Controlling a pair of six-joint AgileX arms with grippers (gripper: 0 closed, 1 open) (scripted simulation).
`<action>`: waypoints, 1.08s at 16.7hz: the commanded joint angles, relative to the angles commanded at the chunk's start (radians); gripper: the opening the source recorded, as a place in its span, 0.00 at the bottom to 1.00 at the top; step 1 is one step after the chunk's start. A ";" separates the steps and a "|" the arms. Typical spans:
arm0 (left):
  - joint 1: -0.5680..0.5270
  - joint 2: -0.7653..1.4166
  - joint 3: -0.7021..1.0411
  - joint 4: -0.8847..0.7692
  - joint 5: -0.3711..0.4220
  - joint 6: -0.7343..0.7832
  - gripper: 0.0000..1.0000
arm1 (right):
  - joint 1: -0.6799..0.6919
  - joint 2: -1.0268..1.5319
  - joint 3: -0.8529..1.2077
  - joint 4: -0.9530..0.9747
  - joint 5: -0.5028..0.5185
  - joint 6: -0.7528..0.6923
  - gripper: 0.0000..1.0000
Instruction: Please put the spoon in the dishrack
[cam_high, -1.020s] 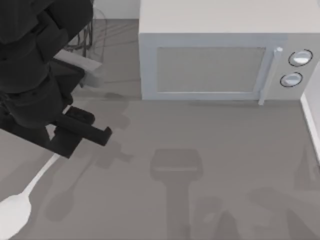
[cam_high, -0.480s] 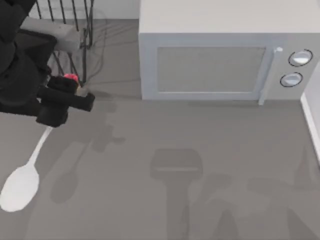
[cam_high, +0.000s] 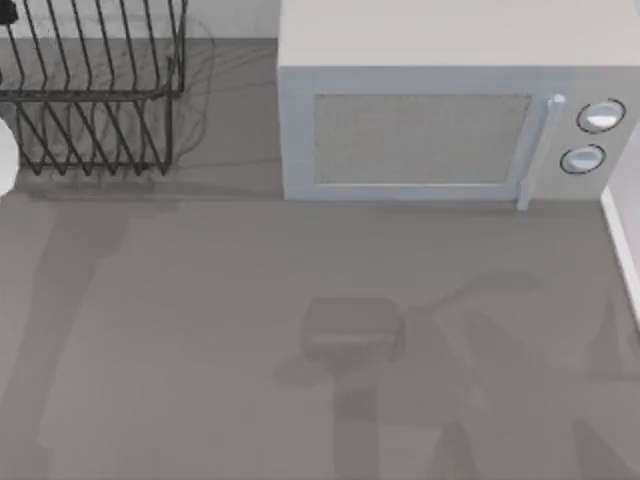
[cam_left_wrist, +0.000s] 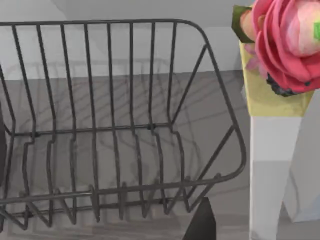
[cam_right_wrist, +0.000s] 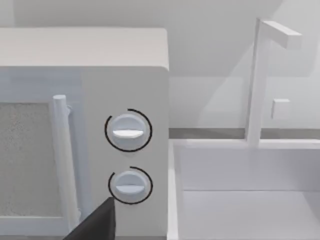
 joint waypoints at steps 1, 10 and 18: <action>0.046 -0.038 -0.020 0.082 0.013 0.007 0.00 | 0.000 0.000 0.000 0.000 0.000 0.000 1.00; 0.242 -0.217 -0.088 0.369 0.070 0.026 0.00 | 0.000 0.000 0.000 0.000 0.000 0.000 1.00; 0.223 -0.056 -0.095 0.528 0.053 0.028 0.00 | 0.000 0.000 0.000 0.000 0.000 0.000 1.00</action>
